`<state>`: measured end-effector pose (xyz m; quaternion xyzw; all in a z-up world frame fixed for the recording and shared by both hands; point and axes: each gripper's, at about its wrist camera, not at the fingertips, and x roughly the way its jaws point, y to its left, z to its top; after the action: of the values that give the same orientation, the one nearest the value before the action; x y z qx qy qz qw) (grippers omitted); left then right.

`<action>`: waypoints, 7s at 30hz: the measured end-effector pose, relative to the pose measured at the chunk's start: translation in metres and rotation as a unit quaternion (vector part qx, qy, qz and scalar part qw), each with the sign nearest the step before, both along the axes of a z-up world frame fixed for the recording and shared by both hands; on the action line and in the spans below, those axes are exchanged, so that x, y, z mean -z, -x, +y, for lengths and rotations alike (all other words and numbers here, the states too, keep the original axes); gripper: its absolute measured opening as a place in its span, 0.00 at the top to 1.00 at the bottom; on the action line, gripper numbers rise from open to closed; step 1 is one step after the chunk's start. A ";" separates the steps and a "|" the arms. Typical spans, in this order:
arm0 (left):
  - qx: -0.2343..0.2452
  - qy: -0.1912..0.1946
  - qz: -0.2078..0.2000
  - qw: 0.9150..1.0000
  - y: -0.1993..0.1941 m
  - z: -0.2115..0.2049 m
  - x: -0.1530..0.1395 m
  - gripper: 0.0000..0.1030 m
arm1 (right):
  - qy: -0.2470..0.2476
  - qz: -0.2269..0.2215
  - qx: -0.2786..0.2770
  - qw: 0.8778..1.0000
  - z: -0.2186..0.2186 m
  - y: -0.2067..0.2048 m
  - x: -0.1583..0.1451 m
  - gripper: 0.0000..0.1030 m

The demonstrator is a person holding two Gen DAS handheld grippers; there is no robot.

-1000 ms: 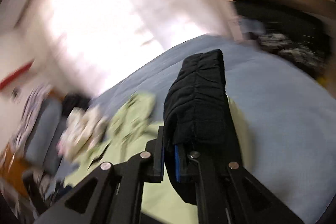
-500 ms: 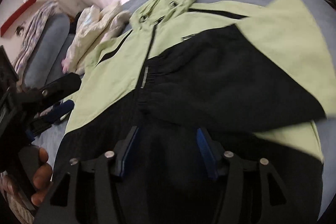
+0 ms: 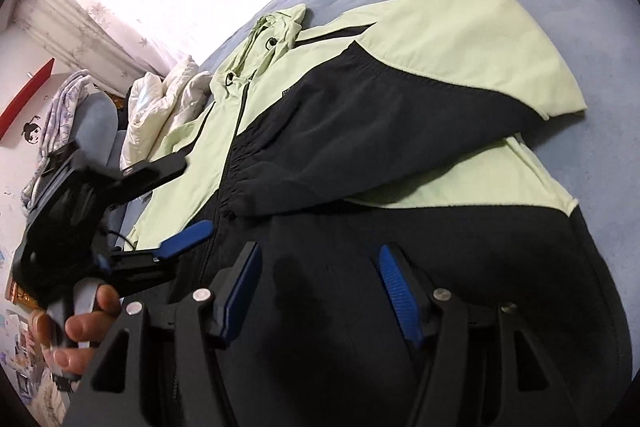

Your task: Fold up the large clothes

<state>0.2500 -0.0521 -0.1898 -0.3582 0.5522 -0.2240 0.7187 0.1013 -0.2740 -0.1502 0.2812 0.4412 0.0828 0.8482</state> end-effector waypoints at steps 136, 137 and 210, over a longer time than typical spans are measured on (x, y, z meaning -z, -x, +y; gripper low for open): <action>-0.007 -0.342 -0.156 0.927 -0.128 0.022 -0.028 0.61 | 0.157 0.038 0.024 0.987 -0.021 -0.153 -0.029 0.69; -0.009 -0.343 -0.155 0.926 -0.134 0.021 -0.028 0.60 | 0.160 0.032 0.017 0.986 -0.014 -0.164 -0.030 0.62; -0.129 -0.319 -0.134 0.929 0.148 0.253 -0.083 0.53 | 0.247 -0.002 -0.115 0.962 0.249 0.044 -0.076 0.44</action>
<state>0.1017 0.2013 -0.1070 -0.1448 0.4424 0.0133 0.8850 0.0573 -0.0245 -0.0739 0.0104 0.4756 0.0689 0.8769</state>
